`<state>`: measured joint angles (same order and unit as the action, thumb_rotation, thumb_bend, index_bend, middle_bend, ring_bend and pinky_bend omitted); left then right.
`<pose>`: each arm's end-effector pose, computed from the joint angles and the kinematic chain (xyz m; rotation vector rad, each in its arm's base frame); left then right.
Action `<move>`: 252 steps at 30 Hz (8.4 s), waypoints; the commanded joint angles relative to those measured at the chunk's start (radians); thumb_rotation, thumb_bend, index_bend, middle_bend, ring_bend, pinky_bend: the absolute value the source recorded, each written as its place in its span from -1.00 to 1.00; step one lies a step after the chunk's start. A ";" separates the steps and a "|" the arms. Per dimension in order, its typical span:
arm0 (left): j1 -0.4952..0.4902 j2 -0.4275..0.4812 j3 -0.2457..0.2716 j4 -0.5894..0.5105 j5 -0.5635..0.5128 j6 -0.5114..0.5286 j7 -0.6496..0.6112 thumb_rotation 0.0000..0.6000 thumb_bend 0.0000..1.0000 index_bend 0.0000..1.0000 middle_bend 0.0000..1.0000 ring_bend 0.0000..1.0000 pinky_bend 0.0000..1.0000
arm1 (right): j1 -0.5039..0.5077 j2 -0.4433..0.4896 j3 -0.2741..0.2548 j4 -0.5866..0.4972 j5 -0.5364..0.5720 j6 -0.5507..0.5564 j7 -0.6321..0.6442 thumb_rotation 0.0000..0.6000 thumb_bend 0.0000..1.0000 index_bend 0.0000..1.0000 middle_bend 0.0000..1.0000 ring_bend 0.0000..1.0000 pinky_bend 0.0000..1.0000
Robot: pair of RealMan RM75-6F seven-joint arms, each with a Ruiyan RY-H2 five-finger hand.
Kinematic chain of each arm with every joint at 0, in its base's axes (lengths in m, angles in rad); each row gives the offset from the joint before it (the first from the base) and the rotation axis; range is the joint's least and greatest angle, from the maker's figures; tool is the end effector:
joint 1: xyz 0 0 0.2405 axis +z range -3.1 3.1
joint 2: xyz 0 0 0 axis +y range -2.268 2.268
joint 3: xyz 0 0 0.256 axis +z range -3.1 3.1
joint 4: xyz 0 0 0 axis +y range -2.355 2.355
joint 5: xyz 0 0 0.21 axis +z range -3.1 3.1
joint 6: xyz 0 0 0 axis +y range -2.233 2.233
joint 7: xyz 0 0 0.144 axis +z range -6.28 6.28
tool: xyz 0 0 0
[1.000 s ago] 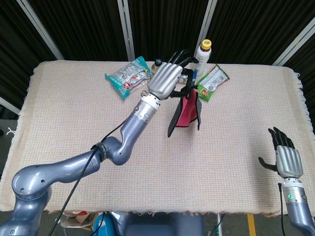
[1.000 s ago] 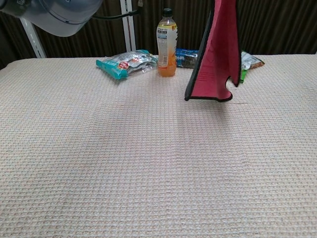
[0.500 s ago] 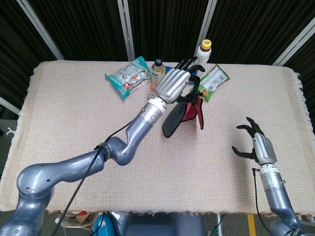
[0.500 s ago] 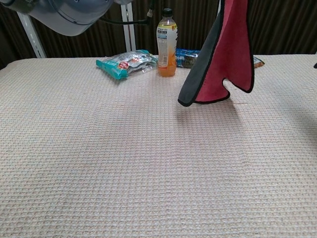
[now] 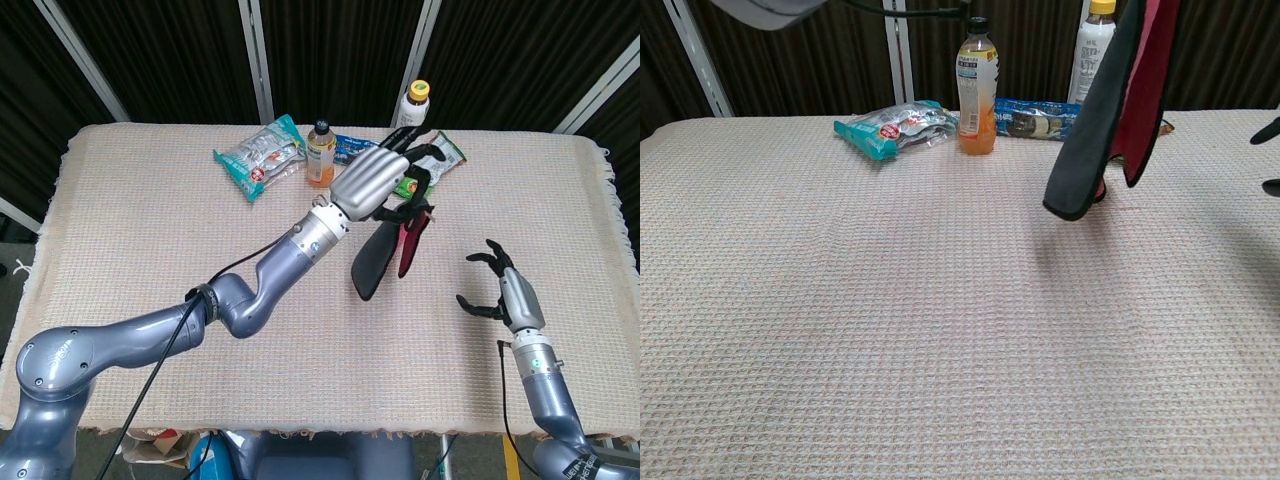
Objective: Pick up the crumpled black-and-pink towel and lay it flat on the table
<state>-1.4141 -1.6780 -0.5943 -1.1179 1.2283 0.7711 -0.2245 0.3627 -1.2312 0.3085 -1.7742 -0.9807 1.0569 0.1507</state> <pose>0.1621 0.4336 0.0279 -1.9416 -0.8933 -1.7940 -0.2455 -0.2932 0.0998 1.1222 -1.5547 1.1539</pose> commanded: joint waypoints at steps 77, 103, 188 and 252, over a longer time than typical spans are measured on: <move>-0.242 -0.102 0.016 0.174 -0.527 -0.070 0.481 1.00 0.02 0.20 -0.51 -1.00 -0.89 | 0.195 -0.260 0.110 0.139 0.369 -0.001 -0.164 1.00 -0.47 -0.51 -0.87 -0.97 -0.78; -0.221 -0.069 0.037 0.124 -0.539 -0.042 0.488 1.00 0.05 0.21 -0.51 -1.00 -0.89 | 0.215 -0.328 0.132 0.262 0.412 0.035 -0.176 1.00 -0.35 0.20 -0.51 -0.74 -0.75; 0.131 0.017 0.086 -0.025 -0.391 0.111 0.136 1.00 0.04 0.25 -0.48 -1.00 -0.89 | 0.297 -0.155 0.244 0.208 0.318 0.064 -0.258 1.00 0.66 0.74 -0.25 -0.53 -0.74; 0.665 0.123 0.413 -0.561 -0.085 0.327 -0.062 1.00 0.05 0.27 -0.46 -1.00 -0.89 | 0.040 -0.231 -0.199 -0.051 -0.075 0.326 -0.311 1.00 0.66 0.74 -0.25 -0.53 -0.73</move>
<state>-0.7573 -1.5541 -0.1908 -1.6719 1.1344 1.0923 -0.2855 0.4131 -1.4534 0.1218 -1.8253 -1.0428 1.3771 -0.1585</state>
